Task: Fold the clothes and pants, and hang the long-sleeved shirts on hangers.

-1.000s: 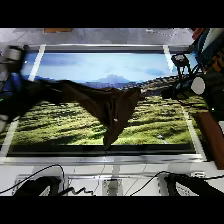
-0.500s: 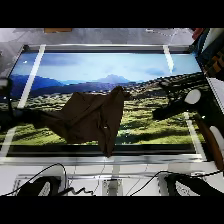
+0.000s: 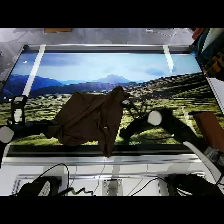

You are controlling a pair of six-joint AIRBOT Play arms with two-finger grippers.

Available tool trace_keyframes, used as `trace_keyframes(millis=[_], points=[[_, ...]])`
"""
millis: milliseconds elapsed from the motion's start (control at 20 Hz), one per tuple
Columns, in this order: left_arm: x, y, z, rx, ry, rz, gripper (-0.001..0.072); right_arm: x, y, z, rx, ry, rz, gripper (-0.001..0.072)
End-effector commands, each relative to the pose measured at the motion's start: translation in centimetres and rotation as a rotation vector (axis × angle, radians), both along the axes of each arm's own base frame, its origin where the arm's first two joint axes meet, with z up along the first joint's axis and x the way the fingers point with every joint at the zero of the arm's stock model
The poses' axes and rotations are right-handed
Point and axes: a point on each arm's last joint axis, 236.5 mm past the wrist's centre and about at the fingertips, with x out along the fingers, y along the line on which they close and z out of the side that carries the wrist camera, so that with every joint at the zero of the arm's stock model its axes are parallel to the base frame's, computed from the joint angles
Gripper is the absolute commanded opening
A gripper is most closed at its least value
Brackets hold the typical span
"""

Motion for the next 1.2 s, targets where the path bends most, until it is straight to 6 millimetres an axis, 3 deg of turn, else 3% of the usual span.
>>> trace_keyframes(millis=[0,250,400,750,1150], points=[[0.2,-0.2,-0.1,-0.013,-0.009,0.001,0.0012,-3.3,2.5,-1.9,-0.067,0.067,-0.033,0.0554],[0.3,-0.7,0.0,-0.035,-0.015,0.001,0.0012,-6.3,4.3,-4.6,-0.124,0.133,0.008,0.0547],[0.3,-0.7,0.0,-0.035,-0.015,0.001,0.0012,-5.2,5.2,-5.9,-0.11,0.126,-0.048,0.0547],[0.3,-0.7,0.0,-0.036,-0.015,0.001,0.0012,-3.2,6.6,-6.6,-0.057,0.092,-0.145,0.0546],[0.3,-0.7,0.0,-0.036,-0.015,0.002,0.0012,-3.4,7.2,-6.0,-0.05,0.123,-0.158,0.0546]])
